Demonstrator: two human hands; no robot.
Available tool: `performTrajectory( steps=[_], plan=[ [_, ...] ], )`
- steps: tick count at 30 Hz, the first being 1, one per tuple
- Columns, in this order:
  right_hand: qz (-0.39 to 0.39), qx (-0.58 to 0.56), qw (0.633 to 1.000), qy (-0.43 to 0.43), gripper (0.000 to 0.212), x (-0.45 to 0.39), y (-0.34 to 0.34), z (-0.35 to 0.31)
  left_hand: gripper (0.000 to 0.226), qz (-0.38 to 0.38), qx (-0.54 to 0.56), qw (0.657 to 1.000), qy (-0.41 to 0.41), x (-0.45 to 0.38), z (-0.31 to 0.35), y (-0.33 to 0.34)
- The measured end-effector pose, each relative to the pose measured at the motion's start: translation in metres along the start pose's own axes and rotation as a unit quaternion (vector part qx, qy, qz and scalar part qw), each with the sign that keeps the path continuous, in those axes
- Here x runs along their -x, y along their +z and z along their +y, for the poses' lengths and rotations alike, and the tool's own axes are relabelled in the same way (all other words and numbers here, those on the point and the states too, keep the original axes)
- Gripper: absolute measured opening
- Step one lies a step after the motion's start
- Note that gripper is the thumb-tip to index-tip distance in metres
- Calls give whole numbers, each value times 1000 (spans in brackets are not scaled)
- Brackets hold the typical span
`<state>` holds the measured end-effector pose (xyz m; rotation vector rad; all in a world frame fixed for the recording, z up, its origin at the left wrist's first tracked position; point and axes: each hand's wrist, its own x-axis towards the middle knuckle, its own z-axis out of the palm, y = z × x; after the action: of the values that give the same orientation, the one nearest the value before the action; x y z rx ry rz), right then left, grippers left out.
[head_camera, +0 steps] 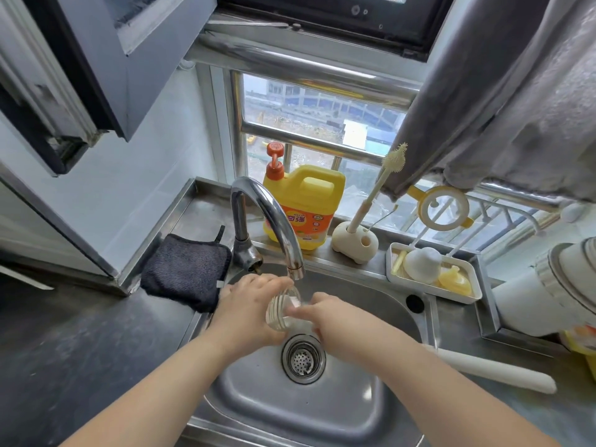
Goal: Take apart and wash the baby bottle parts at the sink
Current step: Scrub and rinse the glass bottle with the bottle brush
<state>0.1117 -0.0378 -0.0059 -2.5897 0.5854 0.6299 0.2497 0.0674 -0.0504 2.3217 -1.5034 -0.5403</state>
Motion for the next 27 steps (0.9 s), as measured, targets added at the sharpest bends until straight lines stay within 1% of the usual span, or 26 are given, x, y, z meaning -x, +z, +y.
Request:
performTrajectory(
  steps=[2, 4, 6, 8, 9, 11, 13, 16, 18, 21, 22, 23, 25, 27],
  plan=[
    [9, 53, 999, 0, 67, -1, -6, 2, 79, 10, 5, 1000, -25, 0, -2, 0],
    [19, 68, 998, -1, 63, 0, -10, 6, 84, 16, 39, 998, -55, 1, -4, -2],
    [0, 23, 1000, -4, 67, 3, -12, 5, 86, 15, 50, 997, -56, 2, -7, -5],
    [-25, -23, 999, -3, 75, 4, -13, 4, 88, 3, 37, 998, -44, 3, -10, -5],
    [-26, -40, 999, -2, 75, 4, -14, 4, 87, -2, 31, 999, -37, 3, -11, -3],
    [-4, -80, 997, -2, 67, 4, -15, 6, 85, -5, 17, 999, -29, 3, -14, -2],
    [28, -117, 993, -2, 55, 6, -15, 8, 85, -10, -5, 1000, -27, 4, -15, -3],
    [55, -136, 989, 30, 33, 8, -12, 10, 88, -23, -10, 999, -20, 5, -17, -2],
    [80, -157, 983, 54, 18, 9, -12, 11, 92, -26, 14, 999, -25, 7, -18, -1],
    [102, -185, 975, 66, 5, 9, -10, 11, 98, -14, 74, 996, -44, 8, -20, 0],
    [99, -185, 975, 69, 4, 9, -10, 11, 99, -9, 91, 995, -47, 8, -21, 1],
    [91, -193, 974, 75, 9, 9, -10, 10, 98, -2, 105, 993, -49, 7, -22, 2],
    [50, -240, 965, 90, 15, 10, -11, 11, 96, 11, 117, 992, -48, 7, -25, 3],
    [22, -270, 957, 104, 10, 10, -12, 13, 95, 18, 112, 993, -43, 8, -25, 2]
  ],
)
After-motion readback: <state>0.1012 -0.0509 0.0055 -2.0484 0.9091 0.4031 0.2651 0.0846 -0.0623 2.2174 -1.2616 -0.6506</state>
